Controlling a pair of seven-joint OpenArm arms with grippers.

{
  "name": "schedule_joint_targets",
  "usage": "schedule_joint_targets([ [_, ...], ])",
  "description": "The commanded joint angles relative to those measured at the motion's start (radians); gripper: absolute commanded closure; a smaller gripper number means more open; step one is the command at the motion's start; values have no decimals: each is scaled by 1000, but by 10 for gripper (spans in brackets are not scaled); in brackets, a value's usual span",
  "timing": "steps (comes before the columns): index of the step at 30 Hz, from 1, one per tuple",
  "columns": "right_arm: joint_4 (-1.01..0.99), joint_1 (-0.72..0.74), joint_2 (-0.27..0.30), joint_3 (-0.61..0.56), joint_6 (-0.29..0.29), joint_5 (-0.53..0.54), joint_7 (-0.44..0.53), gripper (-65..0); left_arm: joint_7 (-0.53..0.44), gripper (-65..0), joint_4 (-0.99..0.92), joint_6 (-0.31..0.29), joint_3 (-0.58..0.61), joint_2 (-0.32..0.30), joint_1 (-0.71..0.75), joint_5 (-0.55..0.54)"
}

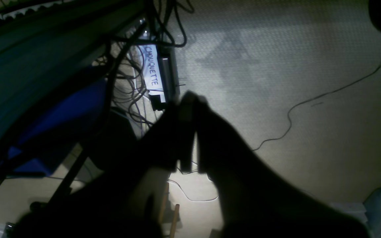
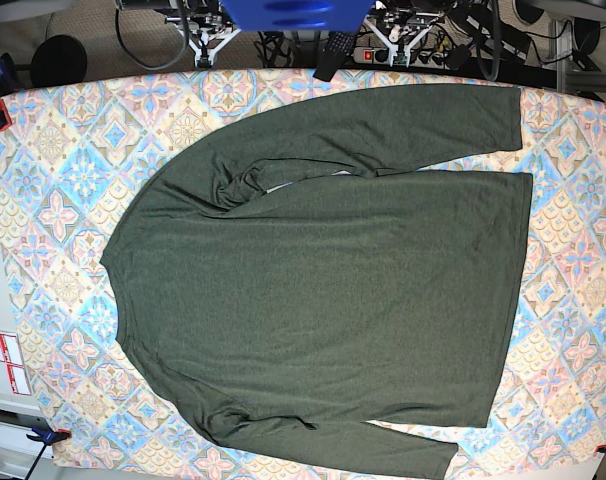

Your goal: Fold the T-shirt properly

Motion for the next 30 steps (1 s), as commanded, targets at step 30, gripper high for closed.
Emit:
schedule_joint_targets([
  [30, 219, -229, 63, -2, -1, 3, 6, 0, -1, 0, 213, 3, 2, -68, 216, 4],
])
